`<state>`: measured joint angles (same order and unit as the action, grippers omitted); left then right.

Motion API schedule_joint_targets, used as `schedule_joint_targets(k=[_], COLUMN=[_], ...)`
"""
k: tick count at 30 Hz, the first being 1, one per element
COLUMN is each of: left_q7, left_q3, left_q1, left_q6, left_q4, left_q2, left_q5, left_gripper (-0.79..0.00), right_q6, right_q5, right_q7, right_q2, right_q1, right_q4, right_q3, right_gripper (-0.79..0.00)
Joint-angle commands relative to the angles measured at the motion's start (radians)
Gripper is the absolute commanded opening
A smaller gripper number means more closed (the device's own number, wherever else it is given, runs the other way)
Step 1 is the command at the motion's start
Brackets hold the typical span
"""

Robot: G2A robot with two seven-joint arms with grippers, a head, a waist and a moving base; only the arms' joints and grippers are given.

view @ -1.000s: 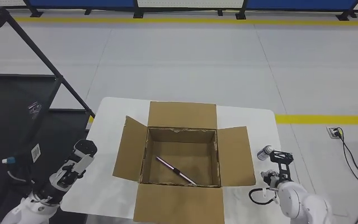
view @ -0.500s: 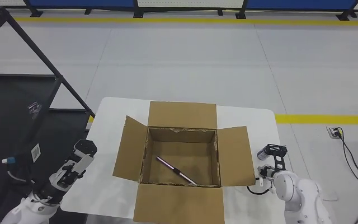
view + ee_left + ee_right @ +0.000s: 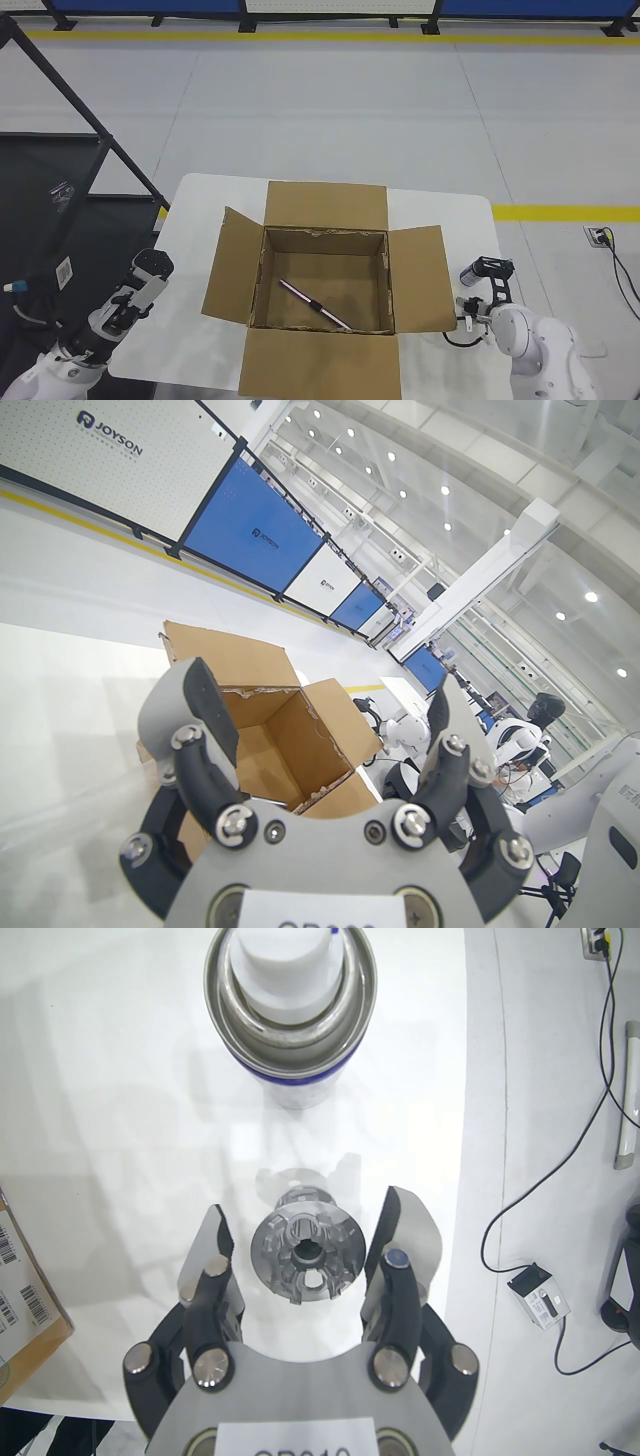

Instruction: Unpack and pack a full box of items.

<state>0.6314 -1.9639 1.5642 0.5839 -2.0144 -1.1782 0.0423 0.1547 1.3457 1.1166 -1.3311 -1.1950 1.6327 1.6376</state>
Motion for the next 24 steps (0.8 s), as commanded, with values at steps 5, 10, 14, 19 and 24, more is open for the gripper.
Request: schedule_joint_targets(k=[5,10,14,19,24], left_q7=[-0.024,-0.039,-0.047,-0.058,-0.068], left_q3=[-0.001,-0.016,-0.021,-0.015,-0.008], left_q1=[0.005,0.005,0.008,0.013,0.017], left_q6=[-0.002,-0.002,-0.001,-0.001,0.000], left_q4=[-0.002,0.013,0.013,0.007,0.004], left_q2=[0.003,0.007,0.010,0.012,0.015], left_q5=[-0.012,-0.003,0.001,-0.001,-0.009], left_gripper=[0.000,0.000,0.000,0.000,0.000], right_q6=[0.017,-0.042,-0.275,-0.537,-0.758], right_q5=[-0.078,-0.343,-0.631,-0.779,-0.847], right_q7=[-0.063,-0.216,-0.382,-0.482,-0.465], right_q2=[0.000,-0.004,-0.005,-0.001,0.010], right_q1=[-0.028,-0.128,-0.267,-0.396,-0.467], right_q4=[0.058,0.211,0.286,0.340,0.352], right_q3=[0.035,0.130,0.233,0.268,0.255], right_gripper=[0.000,0.000,0.000,0.000,0.000])
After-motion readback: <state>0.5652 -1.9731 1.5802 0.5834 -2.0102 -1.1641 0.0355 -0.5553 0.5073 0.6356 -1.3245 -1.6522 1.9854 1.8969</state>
